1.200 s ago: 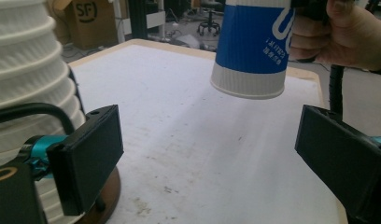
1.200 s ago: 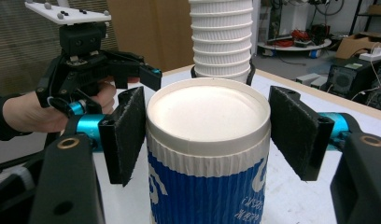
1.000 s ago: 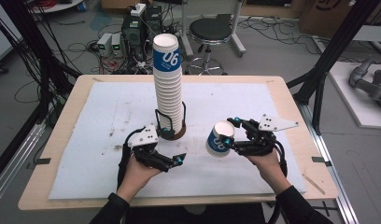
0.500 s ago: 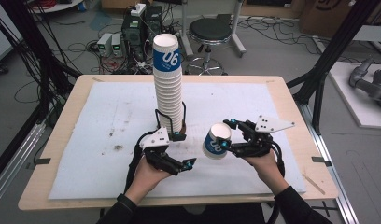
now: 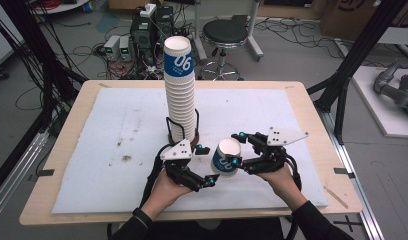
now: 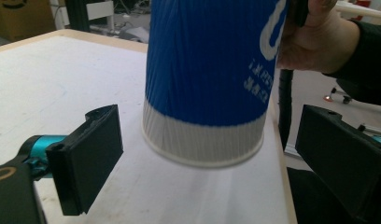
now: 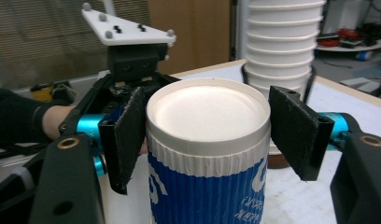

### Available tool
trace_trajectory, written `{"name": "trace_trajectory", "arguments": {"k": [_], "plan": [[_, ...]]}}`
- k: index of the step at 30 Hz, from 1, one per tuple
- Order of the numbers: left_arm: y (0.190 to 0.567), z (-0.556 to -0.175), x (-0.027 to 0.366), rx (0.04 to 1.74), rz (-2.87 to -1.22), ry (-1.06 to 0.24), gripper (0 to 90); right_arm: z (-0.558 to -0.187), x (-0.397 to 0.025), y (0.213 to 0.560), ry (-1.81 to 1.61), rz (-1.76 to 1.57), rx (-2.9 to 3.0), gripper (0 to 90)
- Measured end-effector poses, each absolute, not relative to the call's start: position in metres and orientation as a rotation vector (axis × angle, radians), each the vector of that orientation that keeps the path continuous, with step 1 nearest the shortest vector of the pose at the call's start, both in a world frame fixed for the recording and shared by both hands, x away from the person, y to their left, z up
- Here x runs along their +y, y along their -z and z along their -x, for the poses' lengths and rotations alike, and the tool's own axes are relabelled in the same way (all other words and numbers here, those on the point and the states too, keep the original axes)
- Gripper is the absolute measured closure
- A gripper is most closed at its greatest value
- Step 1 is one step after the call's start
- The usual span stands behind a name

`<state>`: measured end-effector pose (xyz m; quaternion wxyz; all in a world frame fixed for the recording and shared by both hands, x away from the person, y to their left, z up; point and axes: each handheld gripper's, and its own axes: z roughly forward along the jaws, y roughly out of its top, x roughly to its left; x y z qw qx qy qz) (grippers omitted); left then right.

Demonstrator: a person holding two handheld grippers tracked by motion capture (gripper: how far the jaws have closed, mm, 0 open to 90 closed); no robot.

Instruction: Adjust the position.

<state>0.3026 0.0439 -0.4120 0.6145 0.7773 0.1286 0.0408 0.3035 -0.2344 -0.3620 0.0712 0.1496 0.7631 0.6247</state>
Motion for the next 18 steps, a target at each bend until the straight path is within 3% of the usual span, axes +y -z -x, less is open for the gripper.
{"name": "trace_trajectory", "arguments": {"k": [18], "plan": [[0.419,-0.304,0.028,0.262,-1.844,-0.044,7.6,-0.297,-0.218,0.365,-1.926,-0.398,2.359,31.1]]}}
